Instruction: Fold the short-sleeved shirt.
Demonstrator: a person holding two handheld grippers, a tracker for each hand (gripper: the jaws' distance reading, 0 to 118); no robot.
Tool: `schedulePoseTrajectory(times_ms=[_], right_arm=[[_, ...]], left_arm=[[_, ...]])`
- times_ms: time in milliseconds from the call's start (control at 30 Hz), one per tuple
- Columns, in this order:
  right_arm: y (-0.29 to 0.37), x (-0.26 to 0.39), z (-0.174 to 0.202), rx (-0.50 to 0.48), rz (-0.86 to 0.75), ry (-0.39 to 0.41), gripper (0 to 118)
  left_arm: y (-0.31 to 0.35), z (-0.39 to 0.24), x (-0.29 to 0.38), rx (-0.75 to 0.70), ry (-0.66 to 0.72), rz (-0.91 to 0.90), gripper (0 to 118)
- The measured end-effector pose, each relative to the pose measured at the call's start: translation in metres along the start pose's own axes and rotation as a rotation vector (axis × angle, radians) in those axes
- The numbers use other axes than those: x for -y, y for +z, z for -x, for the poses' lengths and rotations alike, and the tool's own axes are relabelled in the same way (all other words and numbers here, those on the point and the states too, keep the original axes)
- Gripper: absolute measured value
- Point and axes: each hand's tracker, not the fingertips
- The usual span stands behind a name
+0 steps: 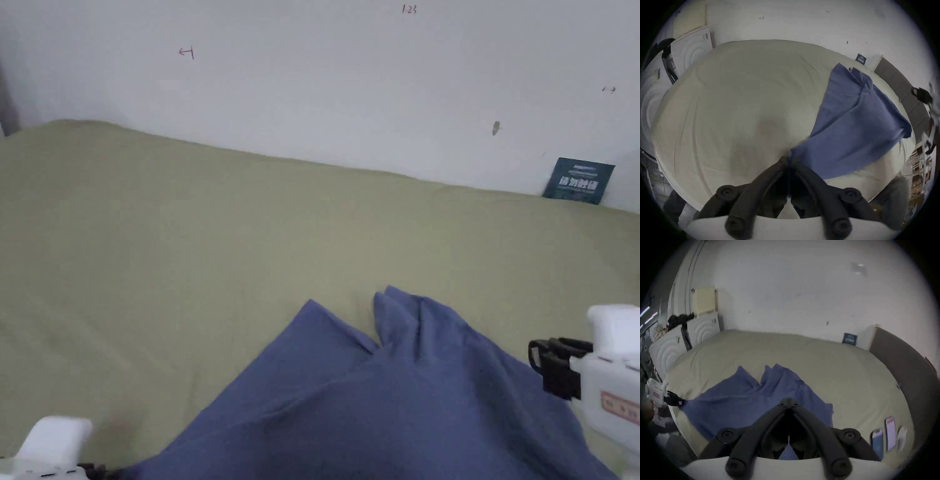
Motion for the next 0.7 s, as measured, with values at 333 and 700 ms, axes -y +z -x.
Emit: schedulePoseTrajectory(times_ms=[333, 700], right_arm=[[-0.227, -0.089, -0.038, -0.153, 0.416, 0.269, 108], [-0.26, -0.067, -0.037, -0.215, 0.457, 0.176, 5]], left_arm=[[-0.003, 0.002, 0.0, 0.005, 0.061, 0.031, 2], [0.0, 0.003, -0.007, 0.036, 0.134, 0.054, 2]])
